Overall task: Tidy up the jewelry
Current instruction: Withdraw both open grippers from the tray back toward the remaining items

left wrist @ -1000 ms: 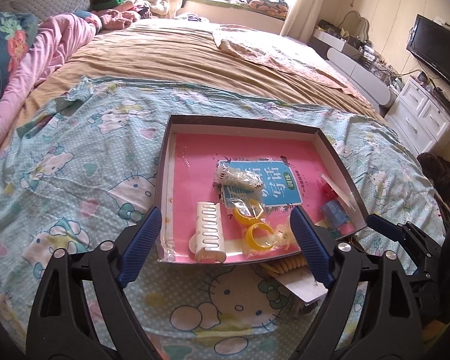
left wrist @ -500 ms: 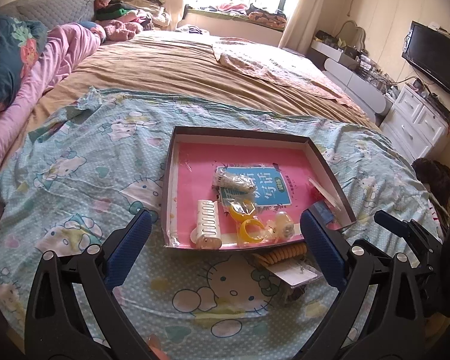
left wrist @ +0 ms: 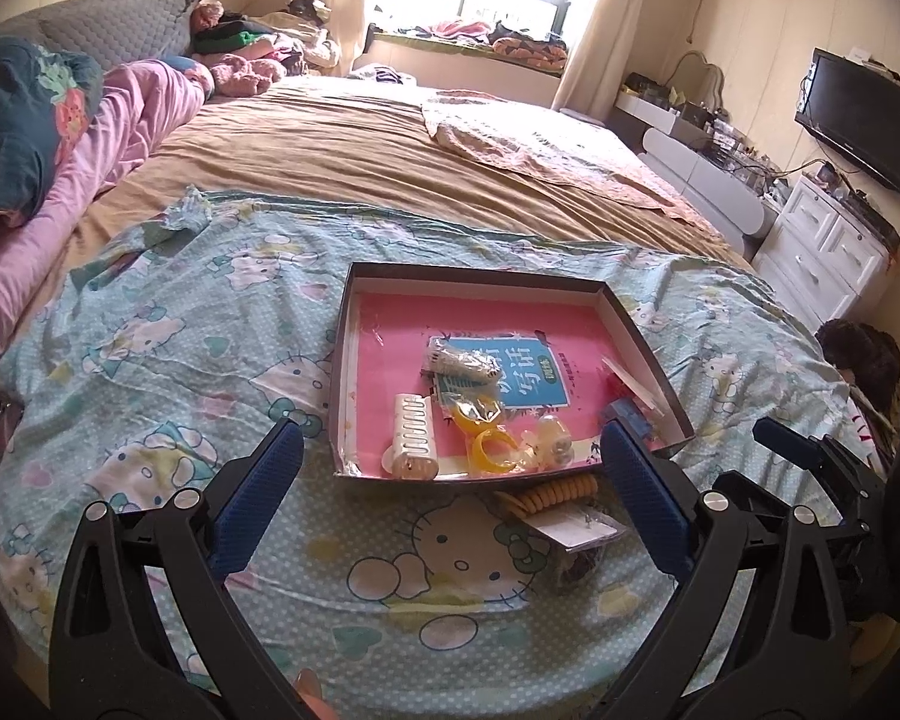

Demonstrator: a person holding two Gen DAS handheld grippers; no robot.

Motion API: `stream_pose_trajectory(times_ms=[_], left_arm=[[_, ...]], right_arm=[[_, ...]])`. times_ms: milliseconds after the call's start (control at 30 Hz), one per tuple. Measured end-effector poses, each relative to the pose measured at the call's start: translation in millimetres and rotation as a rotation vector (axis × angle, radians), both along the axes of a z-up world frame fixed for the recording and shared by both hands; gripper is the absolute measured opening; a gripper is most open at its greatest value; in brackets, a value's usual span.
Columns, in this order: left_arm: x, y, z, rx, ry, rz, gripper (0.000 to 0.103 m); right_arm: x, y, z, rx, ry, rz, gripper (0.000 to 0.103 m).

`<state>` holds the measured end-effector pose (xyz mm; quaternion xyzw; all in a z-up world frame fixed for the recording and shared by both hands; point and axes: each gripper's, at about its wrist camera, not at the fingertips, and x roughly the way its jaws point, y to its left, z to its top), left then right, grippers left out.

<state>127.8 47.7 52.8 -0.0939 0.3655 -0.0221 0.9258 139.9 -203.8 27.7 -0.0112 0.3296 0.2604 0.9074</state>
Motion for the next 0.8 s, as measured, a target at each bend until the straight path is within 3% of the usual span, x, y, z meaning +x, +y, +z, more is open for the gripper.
stream_pose_trajectory(times_ms=[400,800], left_arm=[[-17,-5,-7,-0.002,0.008,-0.009,0.093],[-27,-25,-30,0.009,0.055,-0.061,0.093]], right_arm=[[-13,-20,-1,-0.018,0.004,-0.032,0.088],[-23,-33,-23,-0.045,0.046,-0.047,0.088]])
